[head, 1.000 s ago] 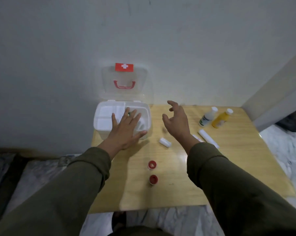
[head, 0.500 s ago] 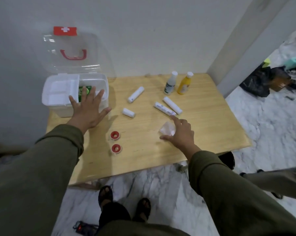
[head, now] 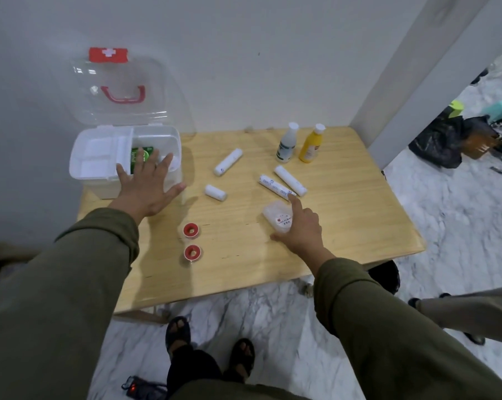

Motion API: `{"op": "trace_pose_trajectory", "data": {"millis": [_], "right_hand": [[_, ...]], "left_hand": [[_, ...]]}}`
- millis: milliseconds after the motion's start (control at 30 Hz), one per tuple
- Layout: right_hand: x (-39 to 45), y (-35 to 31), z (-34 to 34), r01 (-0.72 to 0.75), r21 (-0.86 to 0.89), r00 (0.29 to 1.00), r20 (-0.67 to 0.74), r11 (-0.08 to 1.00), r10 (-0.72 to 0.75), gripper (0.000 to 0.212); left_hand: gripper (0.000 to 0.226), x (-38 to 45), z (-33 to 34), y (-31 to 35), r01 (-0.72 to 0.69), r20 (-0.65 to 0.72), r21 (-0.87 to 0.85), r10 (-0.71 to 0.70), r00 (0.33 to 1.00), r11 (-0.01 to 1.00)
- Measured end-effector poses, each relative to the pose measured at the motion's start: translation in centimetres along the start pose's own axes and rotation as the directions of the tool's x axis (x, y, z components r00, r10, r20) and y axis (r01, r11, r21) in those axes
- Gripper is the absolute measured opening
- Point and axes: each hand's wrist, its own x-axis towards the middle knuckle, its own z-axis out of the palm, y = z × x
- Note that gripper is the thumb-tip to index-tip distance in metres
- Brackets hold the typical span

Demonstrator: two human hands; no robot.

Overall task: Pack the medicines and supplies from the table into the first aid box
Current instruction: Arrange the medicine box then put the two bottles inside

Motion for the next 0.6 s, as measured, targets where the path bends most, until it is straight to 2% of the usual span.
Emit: {"op": "trace_pose_trajectory", "data": {"millis": [133, 233, 367, 467, 600], "right_hand": [[0.7, -3.0, -2.4, 0.157, 0.270, 0.987, -0.069, 0.950, -0.144, 0.100], [1.1, -6.2, -4.3, 0.239, 0.362, 0.970, -0.056, 0.901, -0.235, 0.092], [2.3, -11.3, -5.3, 0.327, 0.368, 0.943, -0.074, 0.870, -0.324, 0.080], [3.3, -15.8, -5.2, 0.407, 0.295, 0.910, -0.050, 0.865, -0.411, 0.076], [4.5, -20.0, -4.2, 0.468, 0.203, 0.876, 0.017, 0.860, -0.481, 0.073]], "left_hand": [[0.075, -0.1, -0.4, -0.2, -0.019, 0.015, -0.016, 0.020, 1.000, 1.000], [0.073, -0.4, -1.0, -0.7, -0.036, 0.022, -0.031, 0.037, 0.999, 0.999], [0.072, -0.5, -2.7, -2.8, -0.053, -0.010, -0.091, 0.052, 0.999, 0.994], [0.077, -0.6, -3.9, -5.6, -0.008, -0.044, -0.101, 0.003, 0.999, 0.995], [0.088, -0.7, -4.9, -8.3, 0.037, 0.002, -0.109, -0.037, 0.999, 0.993]]}}
